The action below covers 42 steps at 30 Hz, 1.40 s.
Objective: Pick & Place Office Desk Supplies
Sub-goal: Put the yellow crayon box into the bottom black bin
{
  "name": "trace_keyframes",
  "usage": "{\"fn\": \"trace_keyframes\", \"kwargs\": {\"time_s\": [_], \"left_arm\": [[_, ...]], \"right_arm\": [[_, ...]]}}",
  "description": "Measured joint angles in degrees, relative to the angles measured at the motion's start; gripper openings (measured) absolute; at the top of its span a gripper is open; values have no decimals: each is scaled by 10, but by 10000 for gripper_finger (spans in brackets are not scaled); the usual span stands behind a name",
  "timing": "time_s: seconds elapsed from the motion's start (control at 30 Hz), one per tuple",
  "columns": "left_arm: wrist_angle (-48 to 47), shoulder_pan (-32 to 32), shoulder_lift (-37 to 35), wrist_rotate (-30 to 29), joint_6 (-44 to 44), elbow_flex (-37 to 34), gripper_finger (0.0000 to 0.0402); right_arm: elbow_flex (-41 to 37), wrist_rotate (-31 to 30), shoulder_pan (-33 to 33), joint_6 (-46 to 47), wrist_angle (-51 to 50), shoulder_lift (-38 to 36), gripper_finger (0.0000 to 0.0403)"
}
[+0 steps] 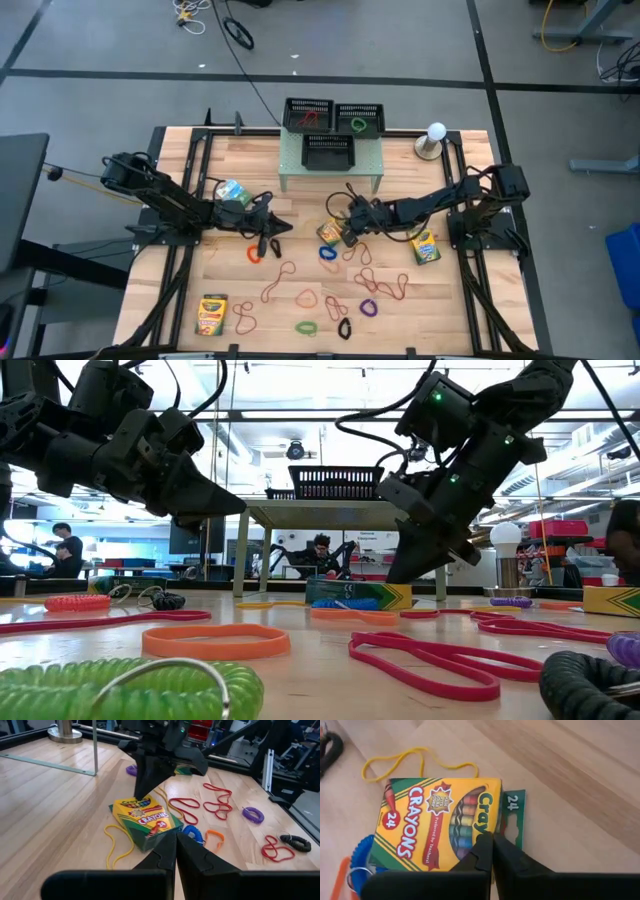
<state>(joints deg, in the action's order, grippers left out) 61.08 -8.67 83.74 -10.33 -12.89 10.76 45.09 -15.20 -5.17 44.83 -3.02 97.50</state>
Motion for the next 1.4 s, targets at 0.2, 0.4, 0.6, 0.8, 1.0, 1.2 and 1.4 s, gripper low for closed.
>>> {"fn": "trace_keyframes", "kwargs": {"time_s": [0.2, 0.4, 0.6, 0.8, 1.0, 1.2, 1.4], "left_arm": [[0, 0, 0, -2, -11, 0, 33], [0, 0, 0, -2, -3, 0, 45], [0, 0, 0, -2, -1, 0, 45], [0, 0, 0, -2, -15, 0, 45], [0, 0, 0, -2, -8, 0, 45], [0, 0, 0, -2, -8, 0, 45], [0, 0, 0, -2, -8, 0, 45]], "right_arm": [[35, -43, -26, -46, -57, 0, 4], [89, -132, -54, -85, -168, 0, 3], [122, -211, -84, -125, -202, -1, 1], [134, -270, -110, -179, -210, -1, 1], [134, -313, -122, -221, -210, -1, 1], [134, -327, -128, -233, -209, -2, 0], [134, -327, -137, -238, -209, -2, 0]]}}
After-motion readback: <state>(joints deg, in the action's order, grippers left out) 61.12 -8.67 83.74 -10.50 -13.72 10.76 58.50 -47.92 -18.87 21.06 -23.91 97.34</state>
